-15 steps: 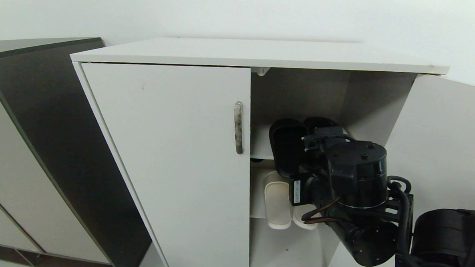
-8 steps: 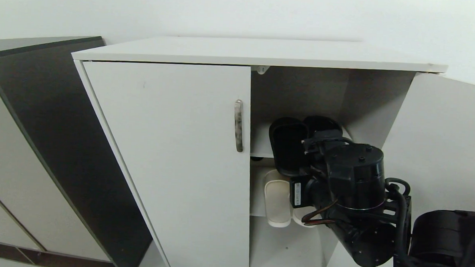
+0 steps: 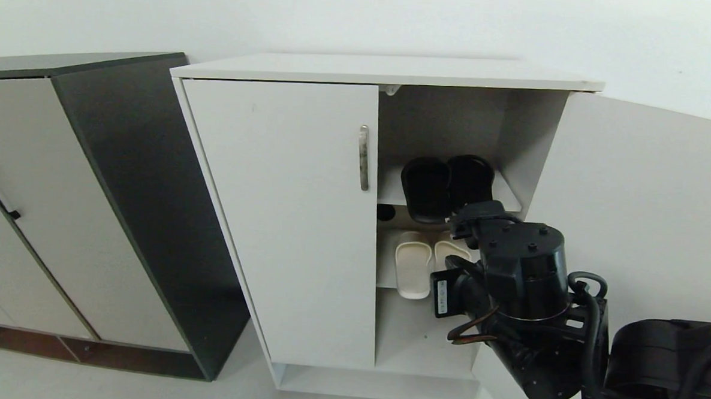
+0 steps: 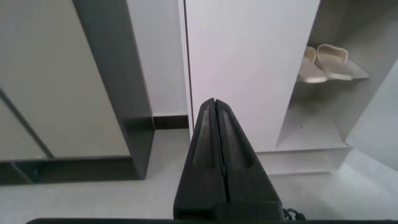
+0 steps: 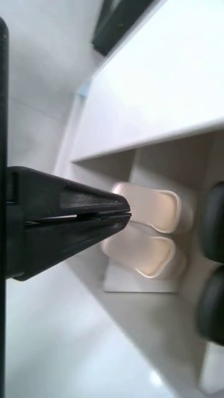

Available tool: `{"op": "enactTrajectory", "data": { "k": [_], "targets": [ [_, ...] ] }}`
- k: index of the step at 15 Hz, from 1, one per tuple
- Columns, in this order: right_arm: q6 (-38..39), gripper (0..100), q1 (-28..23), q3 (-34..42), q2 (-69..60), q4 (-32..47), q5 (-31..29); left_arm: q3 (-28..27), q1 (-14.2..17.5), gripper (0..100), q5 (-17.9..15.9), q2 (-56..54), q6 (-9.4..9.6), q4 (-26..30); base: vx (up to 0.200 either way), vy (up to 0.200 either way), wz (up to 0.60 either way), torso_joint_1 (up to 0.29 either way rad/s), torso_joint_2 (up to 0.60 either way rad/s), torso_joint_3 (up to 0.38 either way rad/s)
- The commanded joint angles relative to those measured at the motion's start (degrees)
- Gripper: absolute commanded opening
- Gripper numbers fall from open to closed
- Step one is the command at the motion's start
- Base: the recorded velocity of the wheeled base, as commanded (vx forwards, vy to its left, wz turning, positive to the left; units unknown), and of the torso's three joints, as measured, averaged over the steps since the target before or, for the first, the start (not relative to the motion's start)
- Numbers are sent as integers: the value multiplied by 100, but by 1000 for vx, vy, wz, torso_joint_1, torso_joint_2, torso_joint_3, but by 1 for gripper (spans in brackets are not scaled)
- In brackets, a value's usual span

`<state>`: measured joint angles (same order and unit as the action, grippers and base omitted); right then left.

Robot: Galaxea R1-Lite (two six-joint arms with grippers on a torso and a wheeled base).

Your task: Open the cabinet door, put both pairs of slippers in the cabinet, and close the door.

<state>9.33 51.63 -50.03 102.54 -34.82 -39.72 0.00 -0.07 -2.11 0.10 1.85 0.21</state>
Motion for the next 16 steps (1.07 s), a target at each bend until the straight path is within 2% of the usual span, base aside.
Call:
{"op": "enactTrajectory", "data": {
  "k": [1, 10, 15, 16],
  "targets": [
    [-1, 0, -4, 11, 56, -8, 17, 0, -1, 0, 0, -1, -1, -3, -200, 0, 0, -2, 2, 7],
    [-19, 0, -56, 125, 144, -139, 43, 0, -1, 0, 0, -1, -10, -3, -200, 0, 0, 1, 4, 2],
    [-19, 0, -162, 125, 443, -368, 78, 0, 7, 0, 0, -1, -18, -3, 0, 0, 0, 0, 0, 0],
    [-27, 0, -232, 125, 698, -667, 78, 0, -1, 0, 0, -1, -27, -3, 0, 0, 0, 0, 0, 0]
  ]
}}
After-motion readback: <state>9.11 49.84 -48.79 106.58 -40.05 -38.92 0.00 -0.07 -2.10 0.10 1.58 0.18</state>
